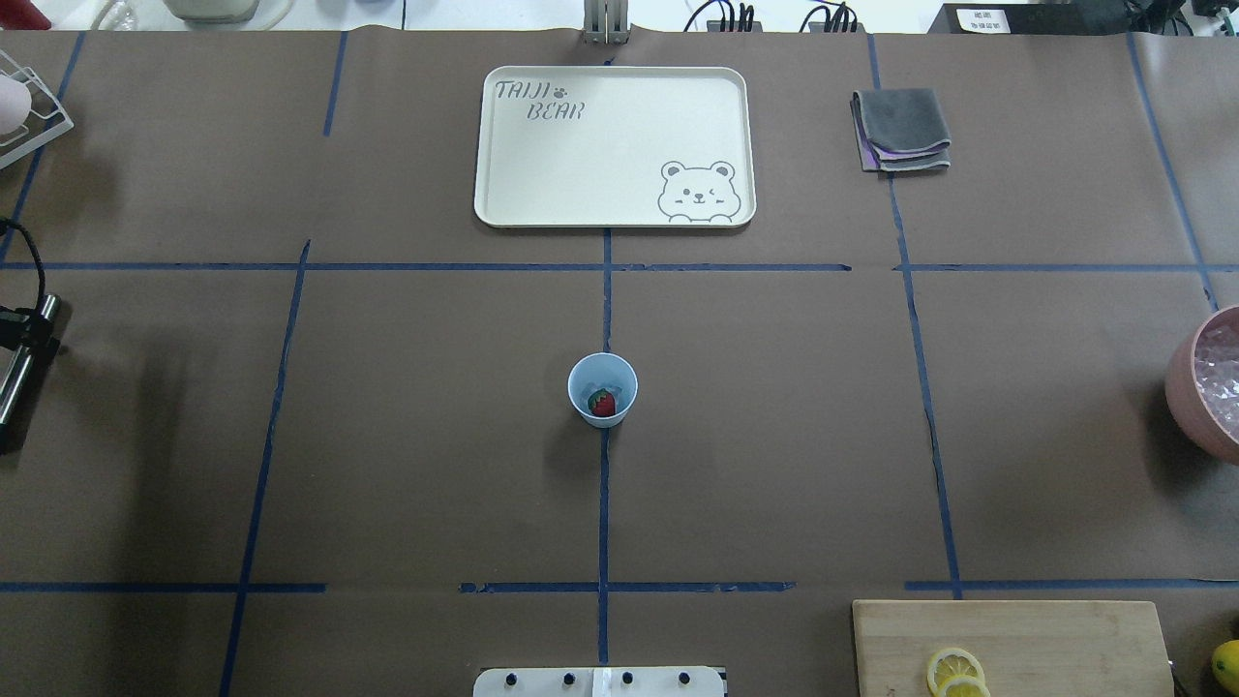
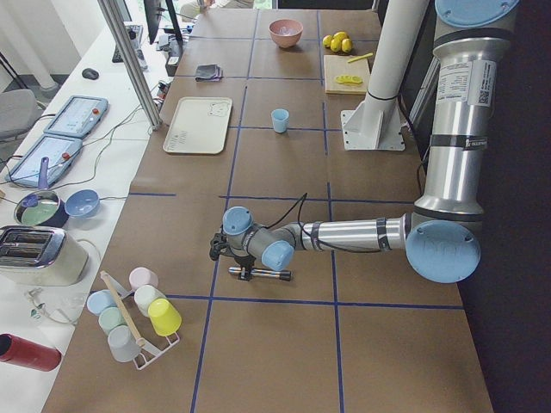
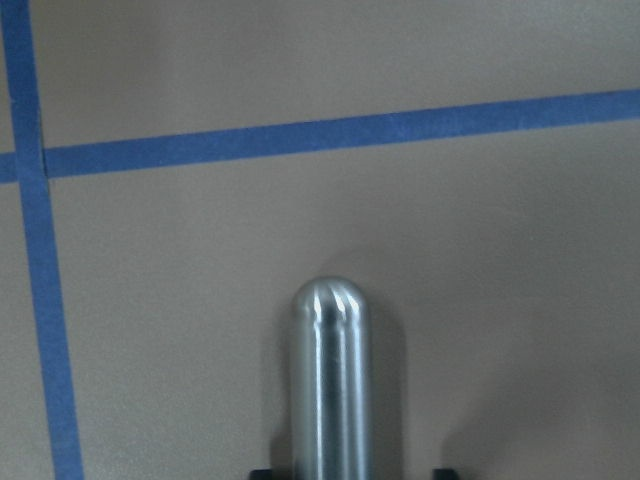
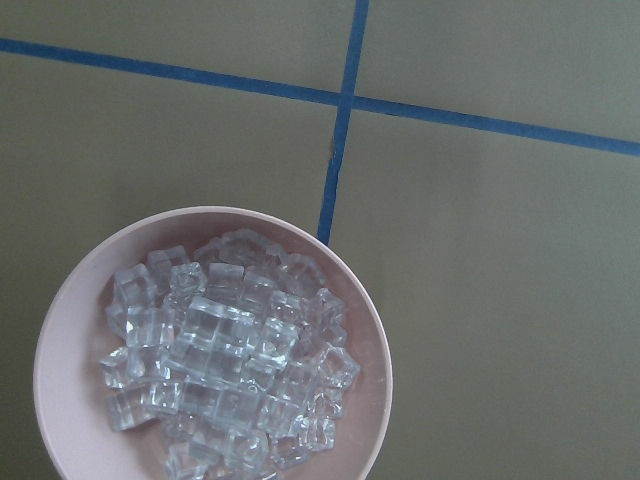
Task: Mash ice and strawberries in cup
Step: 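Grasp the steel muddler upright with the left gripper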
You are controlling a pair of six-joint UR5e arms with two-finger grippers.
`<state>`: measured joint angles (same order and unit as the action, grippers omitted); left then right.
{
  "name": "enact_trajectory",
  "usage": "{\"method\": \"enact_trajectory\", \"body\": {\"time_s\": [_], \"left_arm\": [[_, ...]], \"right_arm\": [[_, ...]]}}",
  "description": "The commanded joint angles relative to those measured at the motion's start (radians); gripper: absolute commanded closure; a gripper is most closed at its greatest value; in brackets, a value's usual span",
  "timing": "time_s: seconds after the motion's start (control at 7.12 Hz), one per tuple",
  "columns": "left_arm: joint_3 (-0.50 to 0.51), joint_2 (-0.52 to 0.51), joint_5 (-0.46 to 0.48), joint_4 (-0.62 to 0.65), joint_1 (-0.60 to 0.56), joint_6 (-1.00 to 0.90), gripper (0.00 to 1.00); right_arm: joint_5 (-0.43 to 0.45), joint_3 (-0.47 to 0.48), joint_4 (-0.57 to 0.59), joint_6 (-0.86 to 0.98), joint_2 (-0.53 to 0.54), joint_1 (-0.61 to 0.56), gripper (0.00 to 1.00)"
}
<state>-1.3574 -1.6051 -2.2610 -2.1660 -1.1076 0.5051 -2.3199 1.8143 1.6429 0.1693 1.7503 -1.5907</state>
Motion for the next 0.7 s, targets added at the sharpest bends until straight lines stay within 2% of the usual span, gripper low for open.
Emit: {"method": "enact_trajectory", "body": {"time_s": [0.0, 0.28, 0.42, 0.56], "left_arm": [[-0.024, 0.001, -0.008, 0.008, -0.005, -0.005, 1.00], [-0.157, -0.002, -0.002, 0.002, -0.035, -0.007, 1.00], [-0.205, -0.021, -0.005, -0.042, -0.061, -0.066, 1.00], [-0.210, -0.048, -0.008, -0.151, -0.063, -0.168, 1.00]], "right_arm": [[-0.001, 0.003, 0.000, -0.001, 0.000, -0.002, 0.00], [-0.001, 0.003, 0.000, -0.002, 0.000, -0.002, 0.00], [-0.001, 0.003, 0.000, -0.001, 0.002, 0.000, 0.00], [-0.001, 0.005, 0.000, -0.001, 0.000, -0.002, 0.00]]}}
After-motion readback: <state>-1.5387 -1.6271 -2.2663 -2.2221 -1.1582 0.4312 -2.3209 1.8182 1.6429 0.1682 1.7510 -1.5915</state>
